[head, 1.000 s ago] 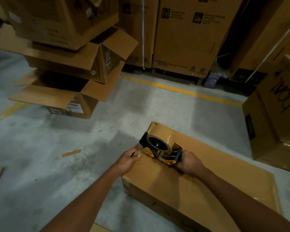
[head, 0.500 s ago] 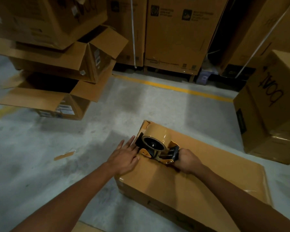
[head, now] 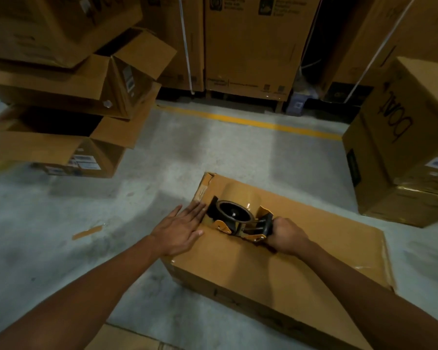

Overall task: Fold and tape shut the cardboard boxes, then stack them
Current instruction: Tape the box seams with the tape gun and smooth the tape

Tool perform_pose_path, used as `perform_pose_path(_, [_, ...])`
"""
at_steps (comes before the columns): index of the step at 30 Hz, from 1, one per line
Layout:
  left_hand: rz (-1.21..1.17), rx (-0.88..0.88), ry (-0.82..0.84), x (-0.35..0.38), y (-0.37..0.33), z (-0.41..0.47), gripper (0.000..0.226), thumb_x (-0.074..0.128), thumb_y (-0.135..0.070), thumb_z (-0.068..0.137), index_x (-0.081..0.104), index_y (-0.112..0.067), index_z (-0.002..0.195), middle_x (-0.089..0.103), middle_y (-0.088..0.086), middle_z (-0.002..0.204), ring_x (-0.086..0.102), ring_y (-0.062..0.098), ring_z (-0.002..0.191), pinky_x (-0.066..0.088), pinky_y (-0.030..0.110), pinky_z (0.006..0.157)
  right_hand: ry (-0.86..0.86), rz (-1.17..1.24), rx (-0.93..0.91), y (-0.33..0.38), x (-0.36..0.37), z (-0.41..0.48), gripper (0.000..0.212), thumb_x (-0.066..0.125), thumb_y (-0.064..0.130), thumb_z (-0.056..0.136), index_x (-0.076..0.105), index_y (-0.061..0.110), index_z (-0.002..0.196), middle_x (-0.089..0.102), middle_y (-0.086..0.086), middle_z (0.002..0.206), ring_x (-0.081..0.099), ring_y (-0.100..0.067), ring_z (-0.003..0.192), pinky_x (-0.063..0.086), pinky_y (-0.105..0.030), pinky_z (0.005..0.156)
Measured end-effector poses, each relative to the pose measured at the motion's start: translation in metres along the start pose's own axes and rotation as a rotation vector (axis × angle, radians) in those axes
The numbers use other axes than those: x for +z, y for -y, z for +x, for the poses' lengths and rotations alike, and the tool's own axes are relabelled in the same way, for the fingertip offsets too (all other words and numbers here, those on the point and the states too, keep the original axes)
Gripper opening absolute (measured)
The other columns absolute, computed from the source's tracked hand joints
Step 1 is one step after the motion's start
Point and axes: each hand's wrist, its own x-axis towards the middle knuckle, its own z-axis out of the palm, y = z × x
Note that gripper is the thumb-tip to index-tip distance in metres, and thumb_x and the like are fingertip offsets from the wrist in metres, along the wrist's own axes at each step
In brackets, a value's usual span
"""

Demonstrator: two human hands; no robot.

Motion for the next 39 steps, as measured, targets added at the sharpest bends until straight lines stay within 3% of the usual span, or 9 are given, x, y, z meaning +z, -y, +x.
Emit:
perform_pose_path(7, [0.047, -0.037, 0.037, -0.003, -0.038, 0.008, 0.089, -0.011, -0.065, 0.089, -0.005, -0.009, 0.158, -0.014, 0.005, 0.164, -0.013, 0.021, 0.153, -0.006, 0.046, 0.124, -0.025, -0.024, -0.001, -0.036, -0.01, -0.026, 0.024, 0.071, 0.046, 0.082, 0.061, 0.028, 0.07, 0.069, 0.003, 0.077, 0.067, -0.017, 0.075, 0.058, -0.039, 0.073])
perform_pose_path(12, [-0.057, 0.029, -0.017, 0.009, -0.063, 0.016, 0.072, 0.01, -0.058, 0.102, -0.001, -0.016, 0.159, -0.016, -0.001, 0.165, -0.019, 0.014, 0.151, -0.004, 0.041, 0.125, -0.043, -0.075, 0.019, -0.029, -0.011, -0.029, 0.019, 0.072, 0.041, 0.083, 0.063, 0.024, 0.08, 0.066, 0.004, 0.077, 0.065, -0.018, 0.078, 0.054, -0.031, 0.067])
perform_pose_path(15, [-0.081, 0.008, -0.026, 0.01, -0.051, 0.016, 0.073, 0.007, -0.061, 0.1, -0.003, -0.018, 0.159, -0.013, -0.003, 0.165, -0.015, 0.012, 0.151, 0.0, 0.039, 0.125, -0.042, -0.095, 0.018, -0.027, -0.01, -0.027, 0.02, 0.071, 0.041, 0.084, 0.061, 0.025, 0.079, 0.062, 0.006, 0.075, 0.064, -0.018, 0.077, 0.054, -0.032, 0.067])
perform_pose_path(18, [-0.077, -0.011, -0.038, 0.008, -0.027, 0.017, 0.087, -0.011, -0.069, 0.088, -0.004, -0.02, 0.159, -0.01, -0.004, 0.166, -0.011, 0.013, 0.152, 0.0, 0.038, 0.125, -0.037, -0.083, 0.035, -0.014, -0.012, -0.022, 0.023, 0.071, 0.044, 0.082, 0.064, 0.022, 0.08, 0.067, 0.005, 0.078, 0.066, -0.018, 0.079, 0.057, -0.035, 0.073])
perform_pose_path(22, [-0.016, -0.012, -0.036, 0.007, 0.02, 0.008, 0.091, -0.018, -0.074, 0.084, -0.005, -0.025, 0.159, -0.017, -0.007, 0.163, -0.017, 0.017, 0.151, -0.005, 0.038, 0.124, -0.056, -0.118, -0.025, 0.029, -0.003, -0.012, 0.023, 0.065, 0.047, 0.087, 0.061, 0.024, 0.085, 0.059, 0.003, 0.082, 0.059, -0.02, 0.08, 0.045, -0.03, 0.065])
perform_pose_path(26, [0.03, -0.042, -0.035, 0.004, 0.045, 0.006, 0.084, -0.018, -0.07, 0.087, -0.005, -0.026, 0.158, -0.015, -0.005, 0.163, -0.016, 0.02, 0.151, -0.003, 0.042, 0.124, -0.102, -0.073, -0.035, 0.051, 0.009, -0.002, 0.025, 0.064, 0.046, 0.085, 0.065, 0.023, 0.093, 0.067, 0.0, 0.092, 0.058, -0.02, 0.077, 0.039, -0.028, 0.059])
perform_pose_path(33, [-0.058, 0.028, -0.095, 0.008, -0.007, 0.008, 0.057, 0.017, -0.048, 0.104, 0.04, -0.018, 0.146, 0.029, 0.006, 0.161, 0.014, 0.02, 0.152, 0.003, 0.04, 0.124, -0.101, -0.032, -0.042, 0.036, 0.02, -0.007, 0.019, 0.065, 0.042, 0.087, 0.06, 0.025, 0.084, 0.063, 0.002, 0.084, 0.061, -0.019, 0.078, 0.052, -0.034, 0.064])
perform_pose_path(35, [-0.07, 0.022, -0.076, 0.007, -0.007, 0.009, 0.062, 0.015, -0.049, 0.103, 0.032, -0.018, 0.152, 0.019, 0.002, 0.165, 0.004, 0.017, 0.154, 0.0, 0.037, 0.123, -0.085, -0.044, -0.014, 0.025, 0.016, -0.012, 0.019, 0.065, 0.043, 0.086, 0.06, 0.025, 0.084, 0.063, 0.002, 0.085, 0.06, -0.019, 0.078, 0.05, -0.032, 0.064])
perform_pose_path(39, [-0.056, -0.014, -0.024, 0.004, -0.007, 0.008, 0.072, 0.0, -0.056, 0.096, -0.003, -0.023, 0.159, -0.012, -0.007, 0.165, -0.015, 0.008, 0.151, 0.001, 0.041, 0.125, -0.066, -0.075, 0.076, -0.019, 0.004, -0.035, 0.018, 0.066, 0.038, 0.085, 0.064, 0.02, 0.086, 0.067, -0.002, 0.088, 0.063, -0.02, 0.081, 0.053, -0.033, 0.066])
